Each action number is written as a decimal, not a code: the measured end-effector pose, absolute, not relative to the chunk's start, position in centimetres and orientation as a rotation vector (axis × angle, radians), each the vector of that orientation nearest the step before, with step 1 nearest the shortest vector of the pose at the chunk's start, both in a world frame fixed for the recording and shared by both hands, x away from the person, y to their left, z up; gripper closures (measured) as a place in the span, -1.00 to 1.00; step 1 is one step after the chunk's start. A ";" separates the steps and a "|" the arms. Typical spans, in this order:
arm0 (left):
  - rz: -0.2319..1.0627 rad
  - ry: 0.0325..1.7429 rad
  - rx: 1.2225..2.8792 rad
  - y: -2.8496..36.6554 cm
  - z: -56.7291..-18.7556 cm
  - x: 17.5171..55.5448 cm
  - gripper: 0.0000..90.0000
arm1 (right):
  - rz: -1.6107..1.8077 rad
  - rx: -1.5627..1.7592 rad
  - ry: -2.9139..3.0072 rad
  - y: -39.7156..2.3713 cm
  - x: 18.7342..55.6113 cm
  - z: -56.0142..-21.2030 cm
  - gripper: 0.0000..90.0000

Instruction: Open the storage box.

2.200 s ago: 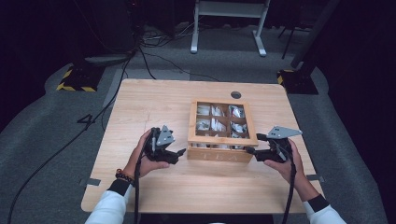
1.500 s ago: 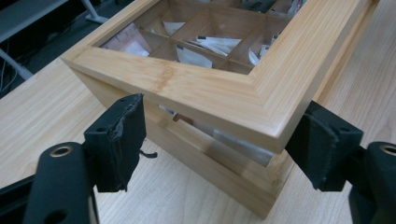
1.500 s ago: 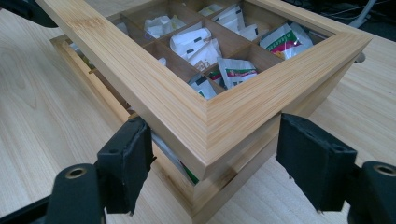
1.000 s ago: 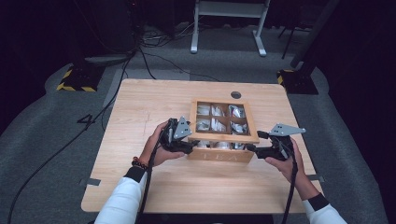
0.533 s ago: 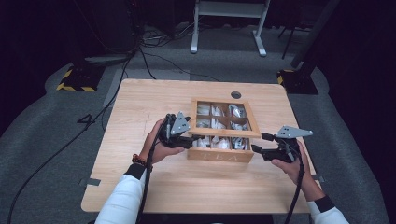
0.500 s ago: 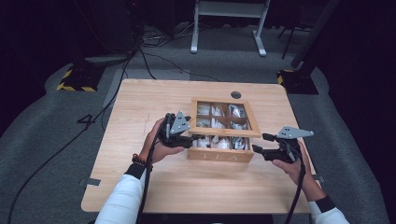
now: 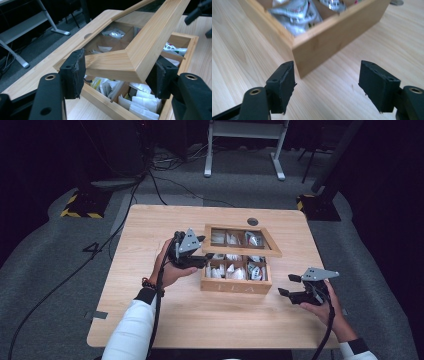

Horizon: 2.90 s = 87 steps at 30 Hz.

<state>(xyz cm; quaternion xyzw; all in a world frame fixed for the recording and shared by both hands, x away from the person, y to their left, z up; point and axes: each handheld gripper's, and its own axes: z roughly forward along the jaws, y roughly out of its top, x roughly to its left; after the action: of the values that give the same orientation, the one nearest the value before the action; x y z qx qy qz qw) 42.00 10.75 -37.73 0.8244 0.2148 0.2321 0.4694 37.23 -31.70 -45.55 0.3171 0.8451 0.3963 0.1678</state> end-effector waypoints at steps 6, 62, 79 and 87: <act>0.559 0.534 1.998 10.9 -37.3 42.4 -0.11 | 1.105 0.919 2.427 -32.3 36.9 -46.8 -0.36; 0.493 0.583 1.909 10.5 -33.4 48.4 0.17 | 1.097 0.894 2.486 -32.4 36.8 -50.4 -0.57; 0.524 0.633 1.878 10.1 -32.5 50.2 0.20 | 1.097 0.894 2.487 -32.4 36.8 -50.4 -0.58; 0.523 0.660 1.867 10.0 -32.2 51.1 0.21 | 1.097 0.894 2.487 -32.4 36.8 -50.4 -0.58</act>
<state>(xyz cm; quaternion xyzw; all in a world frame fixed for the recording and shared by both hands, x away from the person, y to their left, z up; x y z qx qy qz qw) 51.10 10.04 -32.18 0.7786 0.2754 0.2181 0.5199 36.81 -32.42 -50.41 0.3094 0.8606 0.3796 0.1396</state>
